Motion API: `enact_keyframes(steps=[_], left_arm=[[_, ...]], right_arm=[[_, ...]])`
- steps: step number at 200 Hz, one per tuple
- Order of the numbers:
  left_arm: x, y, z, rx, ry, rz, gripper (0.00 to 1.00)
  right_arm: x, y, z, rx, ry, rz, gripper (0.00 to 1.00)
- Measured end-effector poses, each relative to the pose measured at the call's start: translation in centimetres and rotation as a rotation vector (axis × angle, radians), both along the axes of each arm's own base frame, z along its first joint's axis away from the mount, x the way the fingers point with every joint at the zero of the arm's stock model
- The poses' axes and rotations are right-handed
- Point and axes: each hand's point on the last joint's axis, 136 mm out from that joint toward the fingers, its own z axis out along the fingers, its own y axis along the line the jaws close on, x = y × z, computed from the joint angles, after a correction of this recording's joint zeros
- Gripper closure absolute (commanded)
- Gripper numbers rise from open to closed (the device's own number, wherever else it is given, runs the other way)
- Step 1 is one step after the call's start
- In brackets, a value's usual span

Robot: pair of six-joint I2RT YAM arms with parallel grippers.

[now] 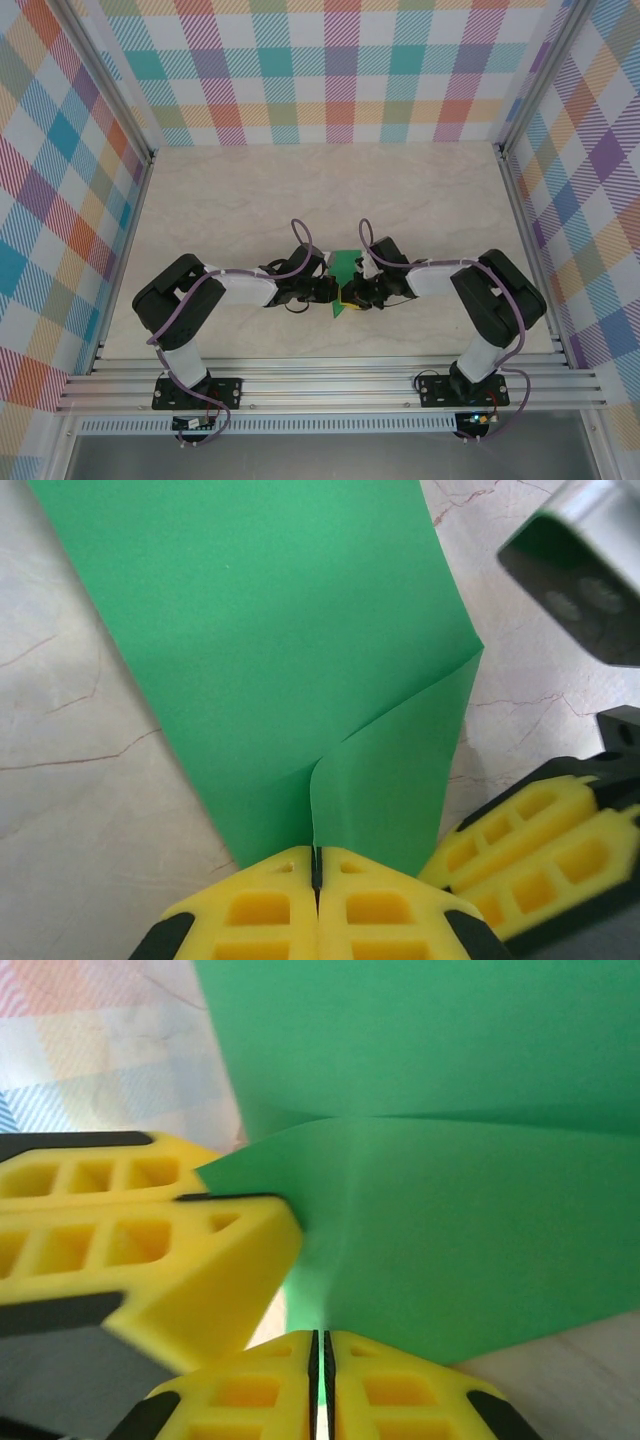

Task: Fold a paper plane with a square sheet of paper (pick it up from the middle)
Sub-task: Third fold the triangle at the center of the table.

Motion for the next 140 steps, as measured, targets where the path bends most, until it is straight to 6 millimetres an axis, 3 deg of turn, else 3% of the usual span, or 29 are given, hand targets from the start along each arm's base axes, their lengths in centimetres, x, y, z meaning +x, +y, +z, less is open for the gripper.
enact_keyframes(steps=[65, 140], left_arm=[[0.0, 0.0, 0.0, 0.000, 0.000, 0.000, 0.94], [0.0, 0.0, 0.0, 0.000, 0.000, 0.000, 0.94]], right_arm=[[-0.2, 0.0, 0.1, 0.006, -0.007, 0.003, 0.87], [-1.7, 0.7, 1.8, 0.035, -0.042, 0.028, 0.87]])
